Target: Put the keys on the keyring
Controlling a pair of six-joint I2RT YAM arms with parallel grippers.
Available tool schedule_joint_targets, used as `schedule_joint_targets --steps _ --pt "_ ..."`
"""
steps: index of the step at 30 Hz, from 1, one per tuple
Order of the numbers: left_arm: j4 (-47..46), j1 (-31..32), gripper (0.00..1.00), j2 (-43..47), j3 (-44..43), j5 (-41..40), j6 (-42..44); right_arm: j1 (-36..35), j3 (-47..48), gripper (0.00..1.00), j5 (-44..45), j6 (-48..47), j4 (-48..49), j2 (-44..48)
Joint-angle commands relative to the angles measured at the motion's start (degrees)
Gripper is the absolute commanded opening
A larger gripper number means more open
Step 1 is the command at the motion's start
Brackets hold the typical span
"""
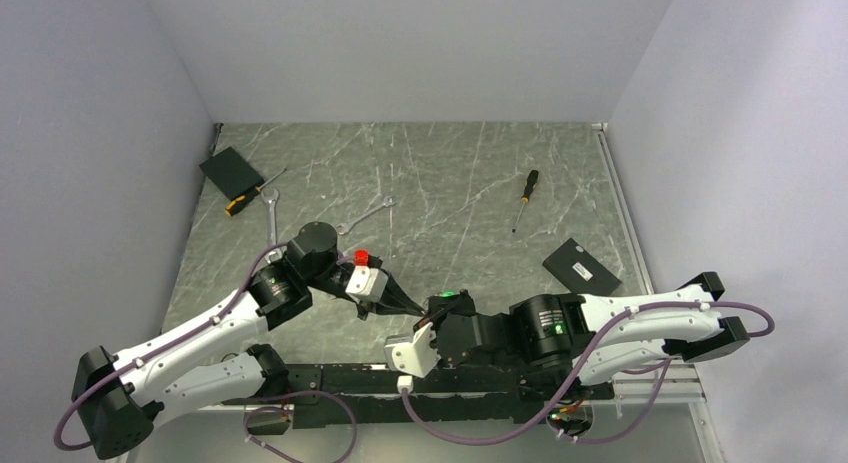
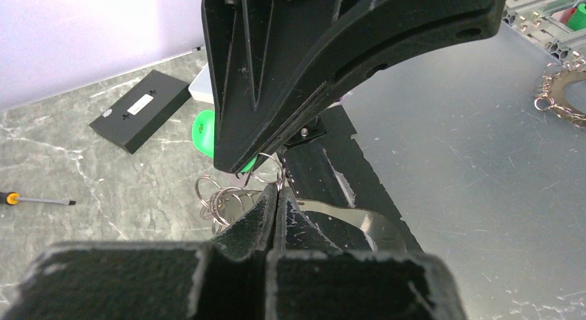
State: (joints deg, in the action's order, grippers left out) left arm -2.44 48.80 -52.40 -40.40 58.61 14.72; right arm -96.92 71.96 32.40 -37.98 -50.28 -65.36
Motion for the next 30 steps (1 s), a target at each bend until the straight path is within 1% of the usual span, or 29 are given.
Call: schedule_joint_targets --steps 1,4,6,7,9,10,13,18,26,27,29,30 --pt "-4.0 0.16 0.0 -0.67 1.46 -3.97 -0.84 -0.55 3.96 0.0 -0.16 -1.39 6.09 -0.89" --pt "-5.55 0.03 0.01 0.55 2.56 -4.23 -1.7 -0.57 3.89 0.0 0.7 -2.28 6.12 -1.19" --pt "-6.35 0.1 0.05 1.47 3.27 -4.91 -2.24 -0.62 3.8 0.0 0.54 -2.6 6.47 -1.26" --pt "-6.43 0.06 0.11 1.99 3.66 -5.58 -2.55 -0.55 3.8 0.0 0.36 -2.69 6.51 -1.3" --pt "-6.07 0.13 0.26 2.88 4.06 -6.9 -2.75 -0.6 4.05 0.0 0.29 -2.79 6.45 -1.64" --pt "-6.12 0.06 0.31 3.41 4.36 -7.6 -2.95 -0.6 4.14 0.0 0.33 -2.8 6.31 -1.82" --pt "-6.26 0.1 0.39 5.11 5.07 -8.8 -3.5 -0.56 4.24 0.0 0.55 -2.97 6.33 -1.97" --pt "-4.57 0.08 0.48 8.21 5.66 -11.15 -3.08 -0.56 3.51 0.0 0.85 -3.15 7.01 -1.79" --pt "-1.6 0.08 0.55 14.54 6.7 -13.75 -4.18 -0.56 1.72 0.0 1.66 -1.82 8.46 -1.36" --pt "-1.0 0.12 0.57 15.35 6.86 -14.02 -4.38 -0.55 1.51 0.0 1.84 -1.62 8.71 -1.27" --pt "-0.3 0.08 0.69 16.91 7.31 -14.34 -4.96 -0.55 1.27 0.0 2.09 -1.2 9.11 -1.3" --pt "0.02 0.03 0.73 17.75 7.55 -14.58 -5.41 -0.56 1.25 0.0 2.25 -0.96 9.22 -1.33"
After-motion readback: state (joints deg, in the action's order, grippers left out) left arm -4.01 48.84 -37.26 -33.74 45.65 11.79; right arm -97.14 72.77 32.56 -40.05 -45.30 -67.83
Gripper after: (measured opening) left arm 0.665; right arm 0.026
